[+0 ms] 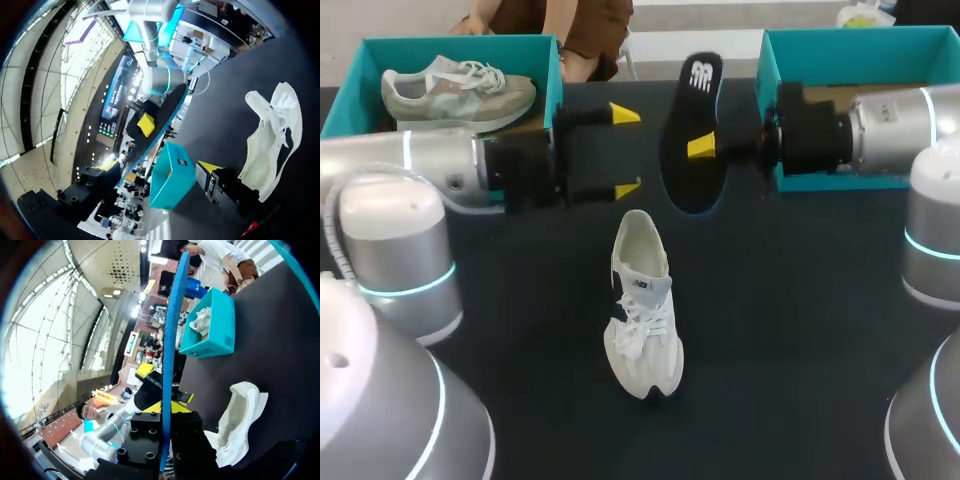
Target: Take the shoe out of the shoebox, open the shoe tongue, remove and reinsert the insole, then place the shoe into the shoebox
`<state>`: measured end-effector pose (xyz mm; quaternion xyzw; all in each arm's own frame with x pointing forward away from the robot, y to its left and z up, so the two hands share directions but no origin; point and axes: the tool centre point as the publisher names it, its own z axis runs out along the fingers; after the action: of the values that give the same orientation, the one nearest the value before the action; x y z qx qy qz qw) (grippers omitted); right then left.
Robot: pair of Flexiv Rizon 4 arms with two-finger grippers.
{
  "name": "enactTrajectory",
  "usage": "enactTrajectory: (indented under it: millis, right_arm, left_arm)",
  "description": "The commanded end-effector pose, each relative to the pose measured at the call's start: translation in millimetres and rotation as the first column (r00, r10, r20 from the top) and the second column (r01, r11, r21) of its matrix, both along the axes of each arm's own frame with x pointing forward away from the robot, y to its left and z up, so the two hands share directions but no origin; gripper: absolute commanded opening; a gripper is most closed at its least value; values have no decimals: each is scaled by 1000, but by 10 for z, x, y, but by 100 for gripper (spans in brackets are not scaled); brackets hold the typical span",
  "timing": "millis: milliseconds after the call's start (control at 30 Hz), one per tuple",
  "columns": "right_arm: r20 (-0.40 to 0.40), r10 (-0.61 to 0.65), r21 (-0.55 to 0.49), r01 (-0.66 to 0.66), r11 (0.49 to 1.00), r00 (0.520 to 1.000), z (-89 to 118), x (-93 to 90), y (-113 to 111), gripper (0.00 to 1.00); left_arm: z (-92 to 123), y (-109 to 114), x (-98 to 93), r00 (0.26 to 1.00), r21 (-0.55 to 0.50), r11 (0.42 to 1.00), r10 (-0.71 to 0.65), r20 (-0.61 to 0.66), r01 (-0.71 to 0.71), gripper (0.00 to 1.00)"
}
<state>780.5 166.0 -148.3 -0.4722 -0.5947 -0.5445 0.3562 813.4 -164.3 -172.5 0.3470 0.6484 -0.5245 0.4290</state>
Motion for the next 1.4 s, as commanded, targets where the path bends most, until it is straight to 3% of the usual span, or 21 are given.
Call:
enactTrajectory:
  millis: [33, 333, 467, 1267, 1300, 1333, 1400]
  right_arm:
    - [152, -28, 5, 27, 1000, 988, 81, -33, 42, 0]
    - [356, -20, 38, 7, 999, 934, 243, -3, 101, 0]
    - [412, -3, 88, -36, 995, 911, 300, 6, 134, 0]
    - [412, -3, 88, -36, 995, 911, 300, 6, 134, 0]
    - [506, 9, 108, -73, 991, 863, 214, 73, 190, 0]
    - [508, 27, 76, -76, 994, 861, 150, 107, 218, 0]
    - [580, 48, 47, -92, 995, 813, 70, 165, 241, 0]
  left_arm:
    - [-28, 210, -126, 955, 98, 994, 75, -288, -48, 100]
    - [-367, 484, -214, 836, 225, 974, 139, -530, -19, 100]
    - [-478, 614, -231, 811, 273, 962, 171, -560, -15, 100]
    - [-539, 666, -198, 809, 287, 958, 181, -559, -17, 100]
    - [-540, 673, -183, 798, 278, 960, 182, -574, -19, 100]
    - [-557, 686, -174, 793, 287, 958, 190, -579, -20, 100]
    - [-593, 710, -152, 785, 287, 958, 196, -587, -24, 100]
